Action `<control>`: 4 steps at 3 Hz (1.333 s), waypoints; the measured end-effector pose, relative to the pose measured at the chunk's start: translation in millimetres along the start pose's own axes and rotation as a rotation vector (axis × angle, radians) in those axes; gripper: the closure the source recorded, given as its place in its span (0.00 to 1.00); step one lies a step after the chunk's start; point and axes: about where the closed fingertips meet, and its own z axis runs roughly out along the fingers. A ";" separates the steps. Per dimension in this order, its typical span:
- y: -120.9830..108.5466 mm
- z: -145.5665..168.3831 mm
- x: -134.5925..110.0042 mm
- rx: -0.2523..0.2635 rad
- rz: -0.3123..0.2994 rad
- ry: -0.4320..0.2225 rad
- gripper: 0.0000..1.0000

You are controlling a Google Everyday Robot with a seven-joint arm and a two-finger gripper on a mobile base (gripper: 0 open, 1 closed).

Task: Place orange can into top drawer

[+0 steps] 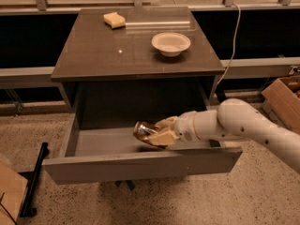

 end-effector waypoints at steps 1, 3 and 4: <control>-0.9 2.0 5.9 -0.004 0.004 -0.002 0.64; 1.6 5.2 4.7 -0.012 0.001 -0.001 0.17; 2.8 6.8 4.4 -0.015 0.000 -0.001 0.00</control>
Offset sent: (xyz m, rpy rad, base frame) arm -0.0006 -0.0014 -0.0062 0.0046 0.0037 0.0014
